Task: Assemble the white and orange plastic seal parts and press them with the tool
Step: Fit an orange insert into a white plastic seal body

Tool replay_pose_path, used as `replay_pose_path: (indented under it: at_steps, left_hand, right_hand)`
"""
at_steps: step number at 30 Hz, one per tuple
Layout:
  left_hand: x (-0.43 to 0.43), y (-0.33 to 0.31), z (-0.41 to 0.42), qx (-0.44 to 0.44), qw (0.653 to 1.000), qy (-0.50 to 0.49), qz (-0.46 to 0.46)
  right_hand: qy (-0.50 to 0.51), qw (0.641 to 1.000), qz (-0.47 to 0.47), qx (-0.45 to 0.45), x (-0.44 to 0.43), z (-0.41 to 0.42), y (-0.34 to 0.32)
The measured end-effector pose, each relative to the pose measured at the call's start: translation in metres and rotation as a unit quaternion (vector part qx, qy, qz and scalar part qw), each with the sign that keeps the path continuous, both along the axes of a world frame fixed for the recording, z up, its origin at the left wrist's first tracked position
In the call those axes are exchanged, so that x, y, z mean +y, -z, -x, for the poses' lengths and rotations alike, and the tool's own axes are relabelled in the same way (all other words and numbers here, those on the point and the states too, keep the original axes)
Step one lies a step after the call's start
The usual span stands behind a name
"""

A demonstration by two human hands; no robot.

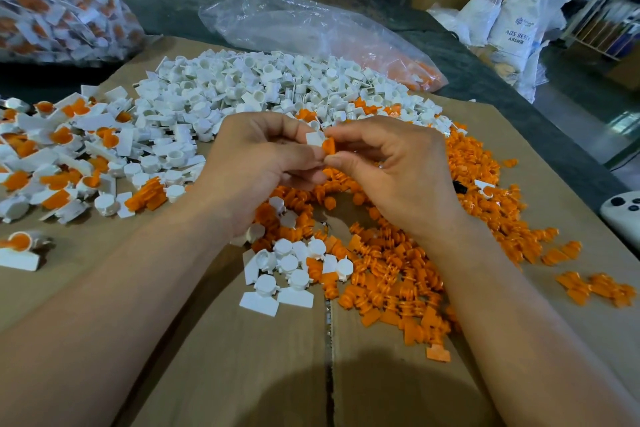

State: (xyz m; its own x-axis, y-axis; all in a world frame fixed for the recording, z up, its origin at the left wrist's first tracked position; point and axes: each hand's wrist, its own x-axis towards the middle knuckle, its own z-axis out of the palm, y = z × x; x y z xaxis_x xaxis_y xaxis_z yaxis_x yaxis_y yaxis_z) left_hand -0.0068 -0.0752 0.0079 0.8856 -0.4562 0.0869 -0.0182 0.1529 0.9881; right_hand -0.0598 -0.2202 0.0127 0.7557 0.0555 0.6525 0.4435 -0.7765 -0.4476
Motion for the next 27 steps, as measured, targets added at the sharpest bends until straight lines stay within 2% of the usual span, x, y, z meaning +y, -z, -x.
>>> replay_pose_path:
  at_steps: [17, 24, 27]
  left_hand:
    - [-0.0006, 0.0025, -0.0019, -0.007, 1.000, -0.004, -0.004]
    - [0.0003, 0.0022, -0.0052, -0.022, 1.000, 0.015, 0.012]
    - [0.0005, 0.0022, -0.0047, -0.028, 0.999, 0.021, 0.015]
  right_hand:
    - [-0.003, 0.999, 0.040, 0.001, -0.0020, 0.0013, -0.0024]
    - [-0.009, 0.999, -0.031, 0.033, -0.0040, 0.0008, -0.0016]
    - [-0.008, 0.998, -0.032, 0.044, -0.0054, 0.0003, -0.0012]
